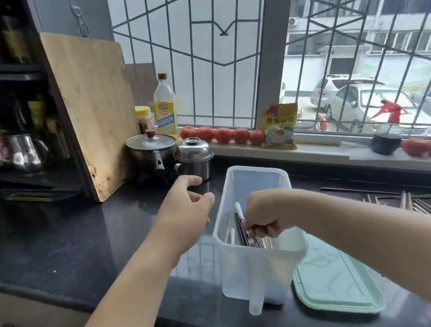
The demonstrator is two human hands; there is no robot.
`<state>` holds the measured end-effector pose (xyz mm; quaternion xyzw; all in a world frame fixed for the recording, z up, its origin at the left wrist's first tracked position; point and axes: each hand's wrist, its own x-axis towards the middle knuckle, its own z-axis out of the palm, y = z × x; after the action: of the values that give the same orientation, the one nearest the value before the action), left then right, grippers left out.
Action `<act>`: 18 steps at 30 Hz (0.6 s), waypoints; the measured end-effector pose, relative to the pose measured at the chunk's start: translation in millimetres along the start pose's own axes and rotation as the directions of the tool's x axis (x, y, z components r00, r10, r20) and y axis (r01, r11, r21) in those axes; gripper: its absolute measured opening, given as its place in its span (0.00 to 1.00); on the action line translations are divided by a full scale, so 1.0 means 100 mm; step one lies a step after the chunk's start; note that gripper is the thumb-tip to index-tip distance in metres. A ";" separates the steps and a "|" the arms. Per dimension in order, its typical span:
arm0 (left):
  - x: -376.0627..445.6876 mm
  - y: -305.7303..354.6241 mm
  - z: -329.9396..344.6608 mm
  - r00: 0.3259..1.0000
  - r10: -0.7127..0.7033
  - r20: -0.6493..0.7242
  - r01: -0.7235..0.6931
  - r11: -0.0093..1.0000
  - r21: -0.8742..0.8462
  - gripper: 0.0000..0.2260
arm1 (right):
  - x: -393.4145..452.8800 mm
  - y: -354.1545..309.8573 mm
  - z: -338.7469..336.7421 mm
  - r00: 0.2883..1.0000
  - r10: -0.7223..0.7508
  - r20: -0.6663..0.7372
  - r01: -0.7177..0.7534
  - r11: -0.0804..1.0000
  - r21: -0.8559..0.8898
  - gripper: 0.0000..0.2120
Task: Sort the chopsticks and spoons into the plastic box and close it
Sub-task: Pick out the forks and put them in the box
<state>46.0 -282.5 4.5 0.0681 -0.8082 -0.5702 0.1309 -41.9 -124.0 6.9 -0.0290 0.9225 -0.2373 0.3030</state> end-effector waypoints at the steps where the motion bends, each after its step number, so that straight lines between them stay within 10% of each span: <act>1: -0.02 -0.03 -0.01 1.000 -0.003 -0.001 0.003 1.000 0.001 0.16 | 0.04 -0.03 0.11 0.999 0.035 0.031 -0.033 0.997 -0.064 0.13; 8: -0.14 -0.14 -0.15 0.999 0.018 0.033 -0.017 1.000 -0.015 0.12 | -0.04 -0.18 0.33 0.996 0.055 0.072 -0.025 0.929 -0.368 0.03; 18: -0.16 -0.07 -0.18 0.997 0.024 -0.069 -0.029 0.997 -0.070 0.11 | 0.16 -0.10 0.32 0.993 0.107 0.050 -0.091 0.964 -0.251 0.09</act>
<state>66.0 -297.1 1.8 0.0721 -0.7833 -0.5941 0.1683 -37.6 -148.9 -19.6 -0.0282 0.9352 -0.1036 0.3374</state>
